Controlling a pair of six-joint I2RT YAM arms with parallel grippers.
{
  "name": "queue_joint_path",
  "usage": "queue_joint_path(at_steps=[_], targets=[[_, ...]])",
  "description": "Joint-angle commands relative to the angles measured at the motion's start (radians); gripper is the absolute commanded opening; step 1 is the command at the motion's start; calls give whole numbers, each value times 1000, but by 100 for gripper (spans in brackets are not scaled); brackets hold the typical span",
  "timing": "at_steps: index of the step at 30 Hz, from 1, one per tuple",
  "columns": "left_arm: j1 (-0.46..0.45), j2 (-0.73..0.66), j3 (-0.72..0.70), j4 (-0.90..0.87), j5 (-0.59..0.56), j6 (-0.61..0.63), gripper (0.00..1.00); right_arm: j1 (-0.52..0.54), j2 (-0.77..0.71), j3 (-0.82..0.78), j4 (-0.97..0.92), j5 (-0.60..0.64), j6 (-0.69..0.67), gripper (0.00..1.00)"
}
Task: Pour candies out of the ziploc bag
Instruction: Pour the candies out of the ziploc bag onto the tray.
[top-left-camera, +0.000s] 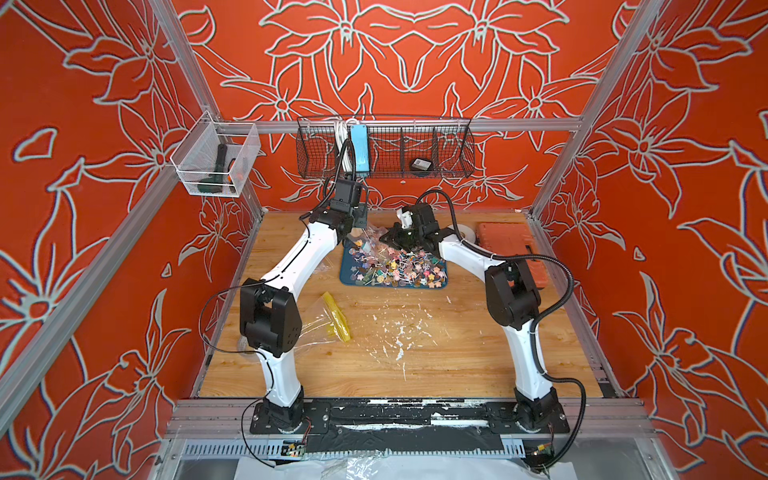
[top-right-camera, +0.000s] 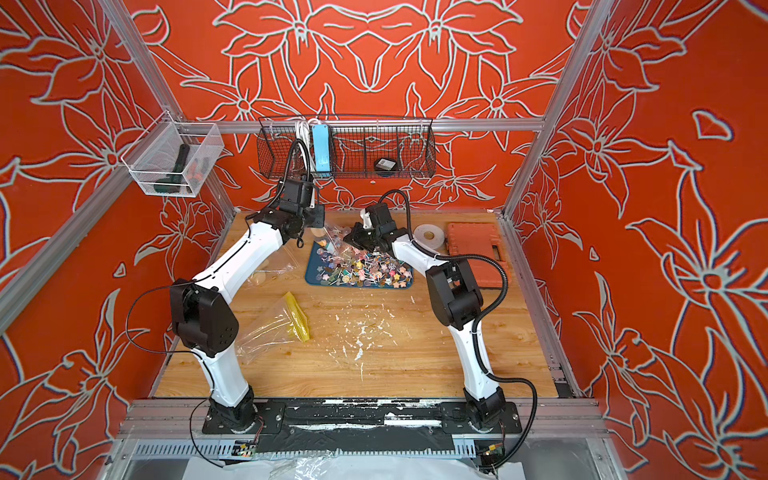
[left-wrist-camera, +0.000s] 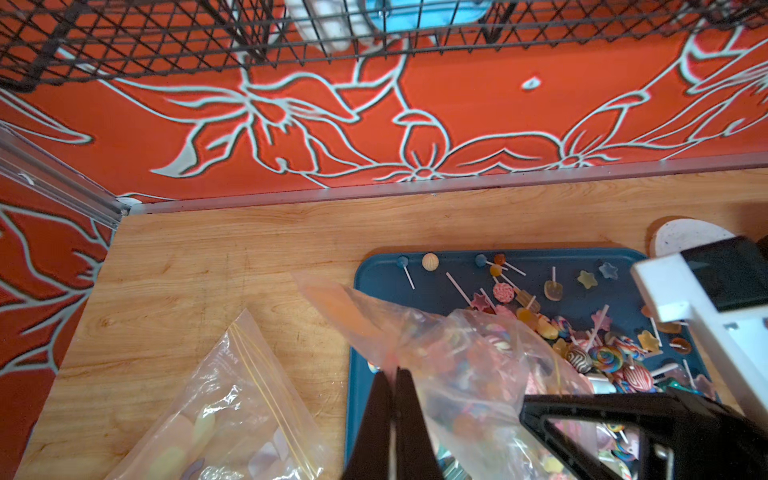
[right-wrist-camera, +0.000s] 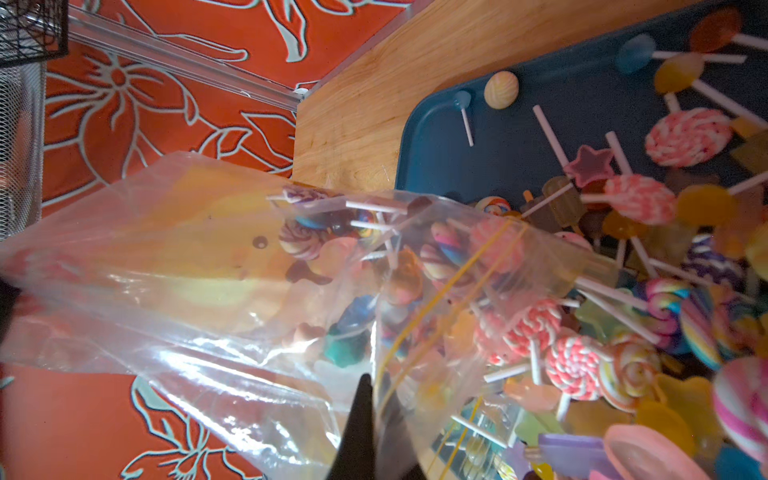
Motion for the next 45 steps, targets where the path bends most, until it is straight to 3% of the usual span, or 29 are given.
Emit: queue_joint_path(at_steps=[1,31,45], targets=[[18,-86,18,63,-39,5,0,0,11,-22,-34,9,-1,1],[18,-85,54,60,-59,29,0,40,123,77,-15,12,26,1],[8,-99,53,52,-38,28,0,36,82,19,-17,51,-5,0]])
